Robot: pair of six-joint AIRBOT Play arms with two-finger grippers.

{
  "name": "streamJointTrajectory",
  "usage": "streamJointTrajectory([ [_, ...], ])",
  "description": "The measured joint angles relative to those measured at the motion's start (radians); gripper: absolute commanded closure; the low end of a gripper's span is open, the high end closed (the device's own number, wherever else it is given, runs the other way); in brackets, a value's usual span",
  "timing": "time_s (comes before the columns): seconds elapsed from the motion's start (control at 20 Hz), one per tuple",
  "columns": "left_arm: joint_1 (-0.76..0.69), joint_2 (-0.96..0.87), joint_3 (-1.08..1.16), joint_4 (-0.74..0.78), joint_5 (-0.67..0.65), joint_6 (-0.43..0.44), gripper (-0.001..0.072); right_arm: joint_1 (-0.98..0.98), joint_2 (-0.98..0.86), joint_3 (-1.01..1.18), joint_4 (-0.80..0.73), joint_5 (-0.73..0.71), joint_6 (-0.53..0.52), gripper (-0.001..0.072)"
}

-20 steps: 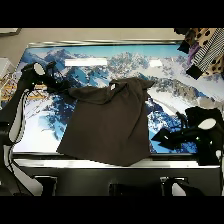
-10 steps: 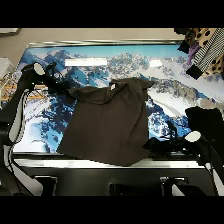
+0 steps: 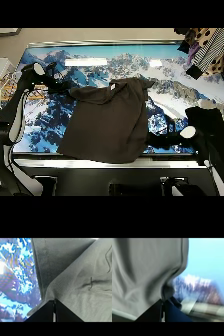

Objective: Fold the clothes and pants, and hang the long-sleeved shirts on hangers.

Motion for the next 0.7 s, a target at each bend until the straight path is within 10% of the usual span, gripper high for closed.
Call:
streamJointTrajectory([
  [0.3, 0.001, 0.0, 0.0, -0.001, -0.048, 0.002, 0.0694, -0.019, -0.25, 0.554, -0.315, 0.006, 0.157, 0.0684],
  [0.7, -0.015, -0.001, -0.016, -0.015, -0.112, -0.001, 0.0694, -0.193, -0.816, 1.336, -0.232, 0.142, 0.274, 0.0649],
])
